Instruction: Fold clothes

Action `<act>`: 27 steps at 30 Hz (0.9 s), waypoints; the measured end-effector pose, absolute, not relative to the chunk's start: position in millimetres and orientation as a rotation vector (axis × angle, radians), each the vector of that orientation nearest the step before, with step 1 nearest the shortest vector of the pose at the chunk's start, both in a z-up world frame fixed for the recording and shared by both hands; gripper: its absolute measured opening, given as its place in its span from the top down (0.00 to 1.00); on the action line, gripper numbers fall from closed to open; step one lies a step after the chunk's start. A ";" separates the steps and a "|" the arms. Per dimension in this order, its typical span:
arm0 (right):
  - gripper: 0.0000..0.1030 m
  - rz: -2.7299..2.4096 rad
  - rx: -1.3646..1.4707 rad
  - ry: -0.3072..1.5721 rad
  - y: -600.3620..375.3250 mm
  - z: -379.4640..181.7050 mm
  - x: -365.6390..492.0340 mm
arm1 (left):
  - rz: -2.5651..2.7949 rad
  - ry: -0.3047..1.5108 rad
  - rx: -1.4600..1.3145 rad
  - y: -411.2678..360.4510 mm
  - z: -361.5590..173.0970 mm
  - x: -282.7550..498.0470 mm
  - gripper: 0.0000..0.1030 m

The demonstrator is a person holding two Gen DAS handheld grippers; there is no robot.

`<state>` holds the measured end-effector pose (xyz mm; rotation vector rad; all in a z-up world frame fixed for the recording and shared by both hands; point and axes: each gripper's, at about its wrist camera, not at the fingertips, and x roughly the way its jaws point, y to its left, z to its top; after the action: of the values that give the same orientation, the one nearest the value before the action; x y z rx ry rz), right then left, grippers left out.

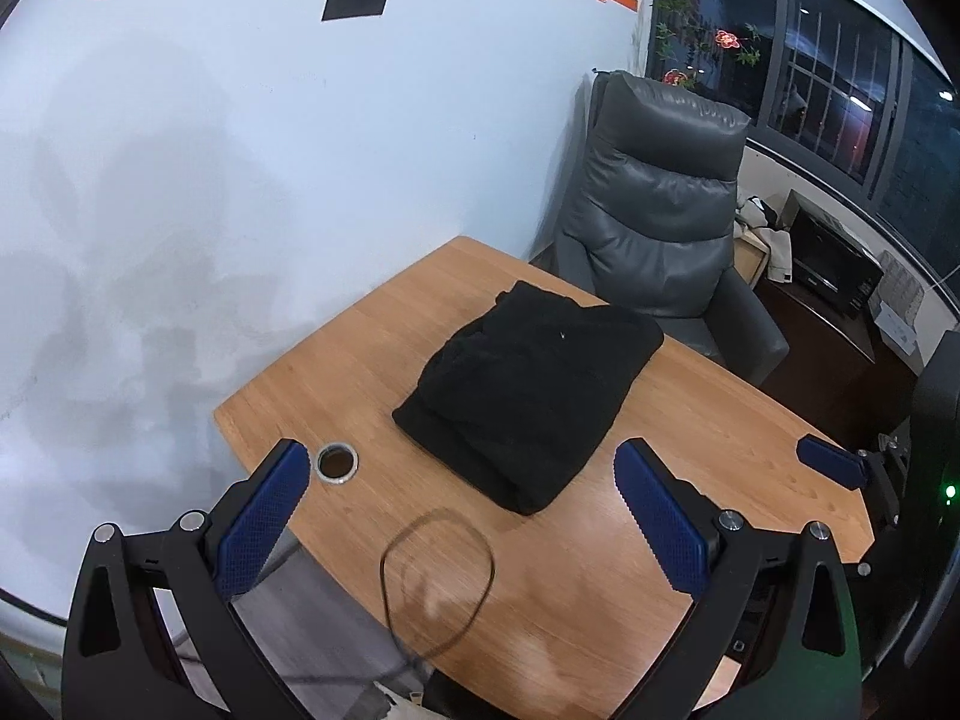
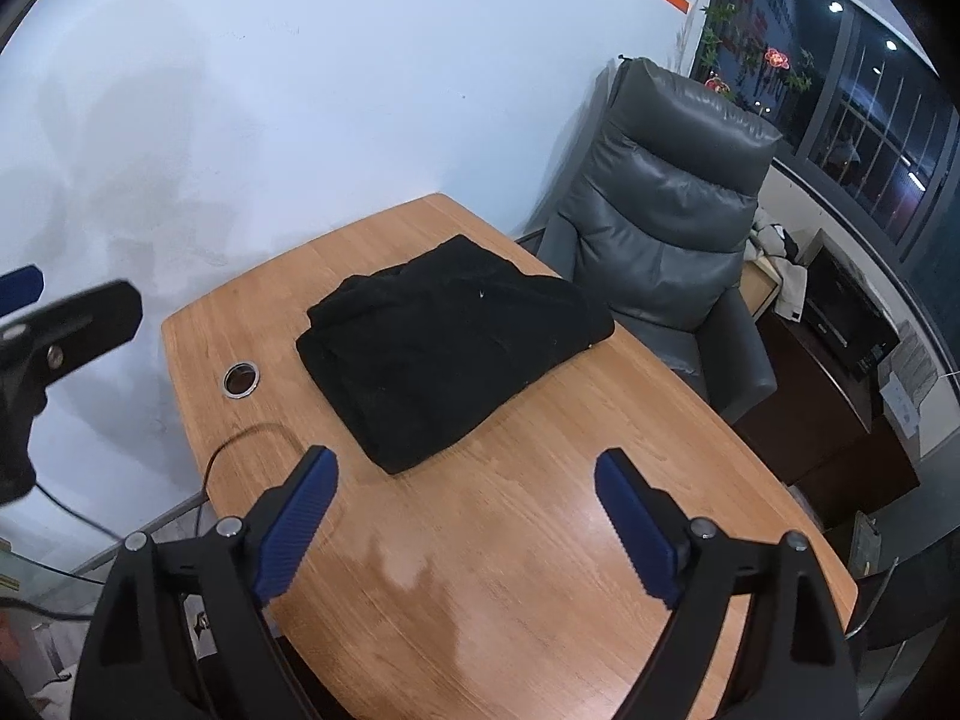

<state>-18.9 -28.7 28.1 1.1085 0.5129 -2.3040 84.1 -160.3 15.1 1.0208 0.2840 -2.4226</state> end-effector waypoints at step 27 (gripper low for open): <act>0.11 -2.386 1.313 0.576 -108.4 9.1 -44.4 | -2.472 0.222 1.167 -255.5 -12.3 43.4 0.00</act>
<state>-44.4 -108.4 9.1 1.3126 0.5759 -2.3860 43.4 -255.5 -12.3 1.1675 0.2223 -2.4717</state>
